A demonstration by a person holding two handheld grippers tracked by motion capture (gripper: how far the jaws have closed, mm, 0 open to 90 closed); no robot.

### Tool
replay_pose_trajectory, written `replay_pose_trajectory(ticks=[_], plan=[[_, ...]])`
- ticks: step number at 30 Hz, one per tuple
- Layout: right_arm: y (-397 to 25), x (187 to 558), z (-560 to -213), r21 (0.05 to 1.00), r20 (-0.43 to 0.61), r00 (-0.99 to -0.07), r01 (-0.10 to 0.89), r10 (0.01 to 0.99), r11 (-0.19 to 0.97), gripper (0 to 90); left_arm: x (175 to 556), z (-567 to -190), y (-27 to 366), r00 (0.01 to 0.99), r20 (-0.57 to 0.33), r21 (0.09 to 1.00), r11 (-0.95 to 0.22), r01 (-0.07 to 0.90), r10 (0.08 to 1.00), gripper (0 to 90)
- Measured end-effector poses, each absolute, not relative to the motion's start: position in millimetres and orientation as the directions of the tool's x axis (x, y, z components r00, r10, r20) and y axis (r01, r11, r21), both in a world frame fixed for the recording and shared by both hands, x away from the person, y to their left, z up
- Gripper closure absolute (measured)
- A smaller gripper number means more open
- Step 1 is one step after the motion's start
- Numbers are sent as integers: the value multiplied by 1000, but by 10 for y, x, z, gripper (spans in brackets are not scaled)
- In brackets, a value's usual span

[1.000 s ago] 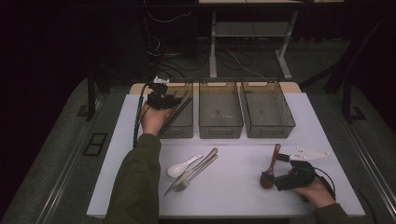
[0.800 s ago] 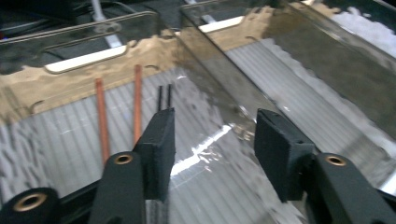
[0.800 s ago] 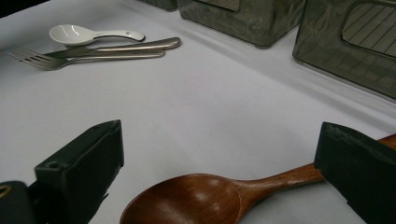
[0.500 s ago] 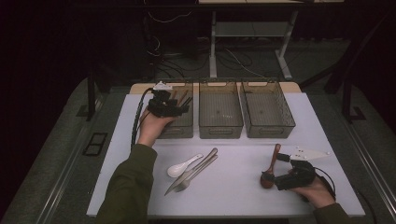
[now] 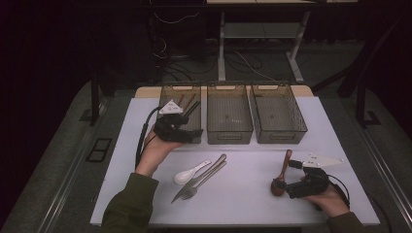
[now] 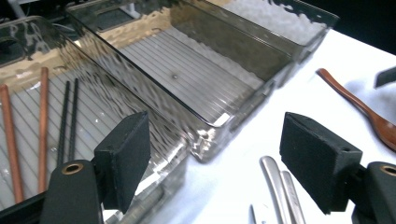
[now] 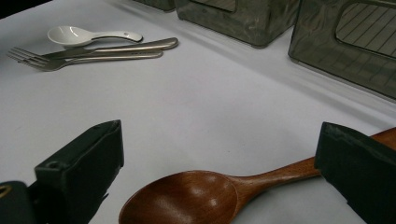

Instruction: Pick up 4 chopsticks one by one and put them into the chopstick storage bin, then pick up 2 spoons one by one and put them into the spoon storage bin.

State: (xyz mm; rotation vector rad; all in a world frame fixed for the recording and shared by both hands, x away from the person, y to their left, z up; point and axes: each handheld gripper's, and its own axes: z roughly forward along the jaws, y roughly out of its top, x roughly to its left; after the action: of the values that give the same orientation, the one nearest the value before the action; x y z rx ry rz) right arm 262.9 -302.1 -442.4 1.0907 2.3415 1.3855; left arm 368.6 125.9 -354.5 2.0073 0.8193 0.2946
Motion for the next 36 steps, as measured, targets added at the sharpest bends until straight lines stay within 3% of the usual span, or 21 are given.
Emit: replay_pose_trajectory(ticks=[36], plan=[[-3019,2629,-4423,824,182,-700,492,691,282,13,2882,-4027,1441,819,-98,846,-386,368,565,113]])
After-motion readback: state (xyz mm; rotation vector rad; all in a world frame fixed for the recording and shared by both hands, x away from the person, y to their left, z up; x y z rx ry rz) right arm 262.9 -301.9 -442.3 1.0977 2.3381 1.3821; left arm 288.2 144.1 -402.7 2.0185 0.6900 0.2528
